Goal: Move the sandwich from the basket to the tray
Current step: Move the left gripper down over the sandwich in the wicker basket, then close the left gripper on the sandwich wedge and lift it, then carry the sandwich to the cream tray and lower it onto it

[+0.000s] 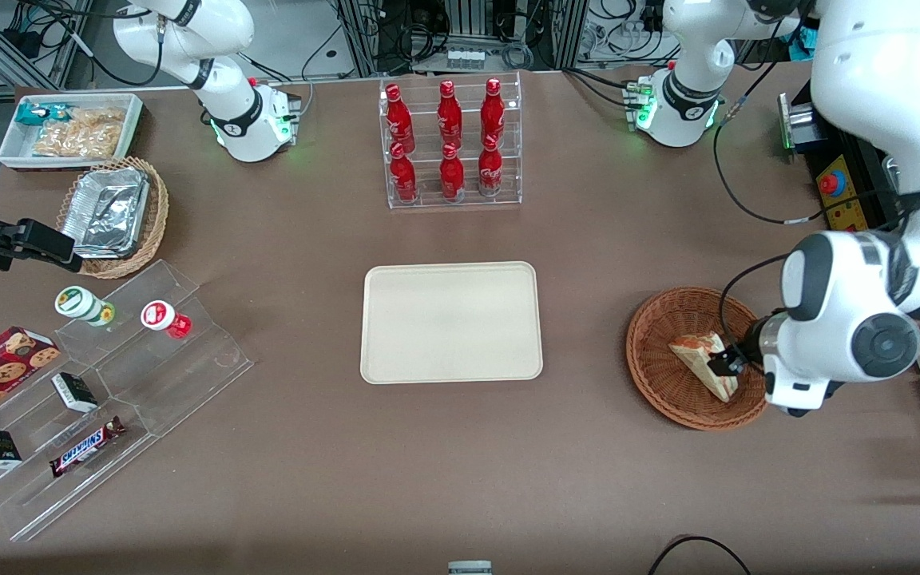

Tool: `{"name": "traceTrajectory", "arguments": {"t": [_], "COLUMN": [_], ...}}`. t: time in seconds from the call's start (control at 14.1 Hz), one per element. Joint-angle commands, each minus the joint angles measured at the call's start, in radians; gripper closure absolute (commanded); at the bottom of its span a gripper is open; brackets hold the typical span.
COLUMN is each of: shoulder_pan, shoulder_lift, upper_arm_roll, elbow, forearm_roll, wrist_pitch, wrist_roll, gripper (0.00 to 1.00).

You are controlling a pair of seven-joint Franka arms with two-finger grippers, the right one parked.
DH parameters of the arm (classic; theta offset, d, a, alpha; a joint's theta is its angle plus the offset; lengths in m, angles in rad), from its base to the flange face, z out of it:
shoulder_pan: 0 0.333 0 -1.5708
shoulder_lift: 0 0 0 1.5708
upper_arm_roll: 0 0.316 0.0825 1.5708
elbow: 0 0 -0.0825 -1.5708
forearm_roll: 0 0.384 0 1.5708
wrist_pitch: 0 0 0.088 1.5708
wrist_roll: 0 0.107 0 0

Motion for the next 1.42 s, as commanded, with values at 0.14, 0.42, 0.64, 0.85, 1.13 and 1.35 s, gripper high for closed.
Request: {"name": "traceTrajectory", "arguments": {"t": [0.14, 0.42, 0.64, 0.85, 1.13, 1.35], "shoulder_pan": [0.007, 0.005, 0.005, -0.002, -0.061, -0.212], "shoulder_lift": [0.013, 0.049, 0.046, 0.030, 0.004, 0.019], "upper_arm_roll": [-0.001, 0.014, 0.016, 0.013, -0.029, -0.035], "elbow": [-0.137, -0.185, -0.185, -0.154, -0.027, 0.090], "forearm_roll": [0.000, 0.000, -0.003, -0.006, -0.017, -0.018], "wrist_pitch": [0.199, 0.292, 0.292, 0.280, 0.108, 0.020], "wrist_roll": [-0.056, -0.053, -0.053, -0.057, -0.063, -0.167], "gripper": [0.00, 0.05, 0.54, 0.83, 0.83, 0.83]}}
